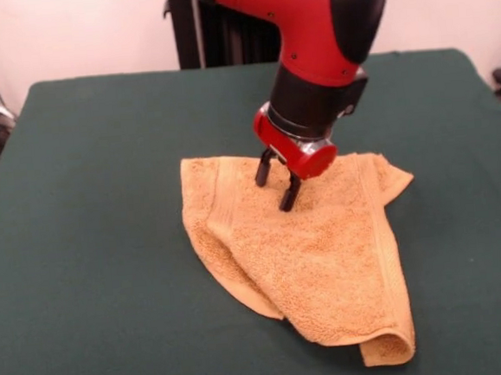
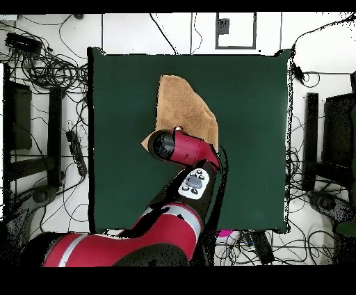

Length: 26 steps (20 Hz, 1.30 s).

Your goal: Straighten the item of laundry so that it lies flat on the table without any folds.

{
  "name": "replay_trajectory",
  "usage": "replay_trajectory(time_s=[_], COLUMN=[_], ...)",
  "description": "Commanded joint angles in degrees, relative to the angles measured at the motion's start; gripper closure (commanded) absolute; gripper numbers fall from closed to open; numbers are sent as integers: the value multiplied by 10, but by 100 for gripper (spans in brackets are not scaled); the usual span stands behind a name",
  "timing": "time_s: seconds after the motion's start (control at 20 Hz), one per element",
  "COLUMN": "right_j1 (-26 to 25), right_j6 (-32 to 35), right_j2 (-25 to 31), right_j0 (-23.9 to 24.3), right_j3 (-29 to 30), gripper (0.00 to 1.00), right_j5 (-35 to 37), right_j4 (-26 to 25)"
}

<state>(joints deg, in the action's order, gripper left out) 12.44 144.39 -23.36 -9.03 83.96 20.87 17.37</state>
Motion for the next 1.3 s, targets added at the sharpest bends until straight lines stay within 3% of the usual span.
replay_trajectory(time_s=[0.05, 0.25, 0.55, 1.3], right_j1=[-77, -79, -87, -101], right_j6=[41, 48, 102, 107], right_j2=[200, 203, 158, 111], right_j0=[-27, -21, -46, -72], right_j3=[5, 6, 2, 32], gripper=[0, 0, 0, 0], right_j5=[-18, 2, 69, 44], right_j4=[21, 32, 58, 63])
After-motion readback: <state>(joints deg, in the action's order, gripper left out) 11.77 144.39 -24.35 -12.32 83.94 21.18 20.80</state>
